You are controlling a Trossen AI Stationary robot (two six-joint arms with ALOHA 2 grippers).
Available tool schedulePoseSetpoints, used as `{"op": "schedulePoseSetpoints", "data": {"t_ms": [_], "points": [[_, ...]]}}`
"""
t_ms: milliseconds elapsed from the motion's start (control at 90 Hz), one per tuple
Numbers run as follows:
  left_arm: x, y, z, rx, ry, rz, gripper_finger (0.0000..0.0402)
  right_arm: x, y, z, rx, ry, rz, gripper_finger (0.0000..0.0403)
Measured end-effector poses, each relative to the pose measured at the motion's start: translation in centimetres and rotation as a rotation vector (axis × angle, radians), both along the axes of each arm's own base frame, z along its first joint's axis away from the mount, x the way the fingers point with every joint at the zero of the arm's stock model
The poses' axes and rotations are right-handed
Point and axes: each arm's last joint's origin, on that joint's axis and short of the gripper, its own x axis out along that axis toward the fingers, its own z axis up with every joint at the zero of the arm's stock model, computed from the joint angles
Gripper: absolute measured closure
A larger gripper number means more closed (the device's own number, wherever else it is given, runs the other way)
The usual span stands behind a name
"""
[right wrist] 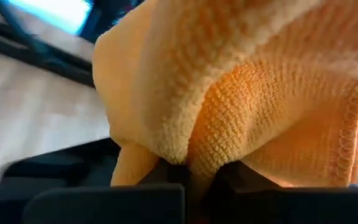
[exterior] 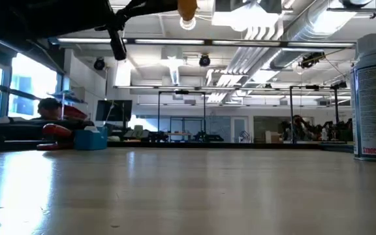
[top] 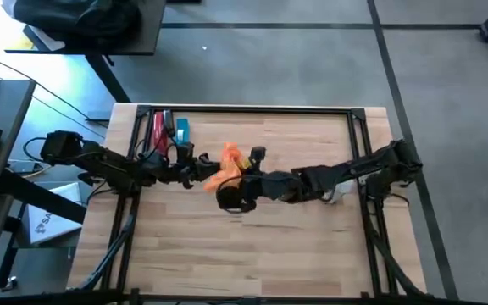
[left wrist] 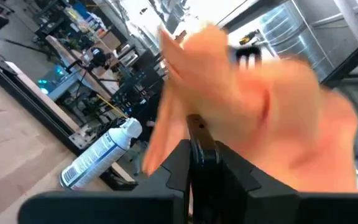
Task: Apply microfiber cloth
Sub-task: Wipe the front and back of the black cellphone using the yellow microfiber cloth
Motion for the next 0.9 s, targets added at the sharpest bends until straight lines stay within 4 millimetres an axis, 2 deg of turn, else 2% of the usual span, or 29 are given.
{"op": "schedulePoseSetpoints", "data": {"t_ms": [156, 244, 367, 467, 578, 722, 900], "points": [[-0.1, -0.6, 0.3, 0.016, -0.029, -0.077, 0.0376, -1.0, -2.0, 1.6, -0.068, 0.001, -0.107, 0.0402], [-0.1, -0.6, 0.2, 0.014, -0.018, -0.055, 0.0376, -1.9, -2.3, 2.8, -0.066, -0.029, -0.123, 0.0402], [-0.1, -0.7, 0.2, 0.02, -0.022, -0.047, 0.0376, -2.9, -2.0, 4.3, 0.006, -0.091, -0.004, 0.0402], [-0.1, -0.6, 0.2, 0.016, -0.012, -0.027, 0.0376, -2.8, -1.3, 4.2, 0.091, -0.098, 0.121, 0.0402], [-0.1, -0.6, 0.2, 0.013, -0.015, -0.019, 0.0376, -2.2, -0.8, 3.3, 0.194, -0.085, 0.193, 0.0402], [0.0, -0.5, -0.1, 0.017, 0.007, 0.002, 0.0376, -0.6, 0.0, 0.5, 0.317, -0.007, 0.244, 0.0402], [0.0, -0.1, -0.2, 0.034, 0.017, 0.057, 0.0376, 1.0, 1.6, -2.8, 0.376, 0.061, 0.234, 0.0402]]}}
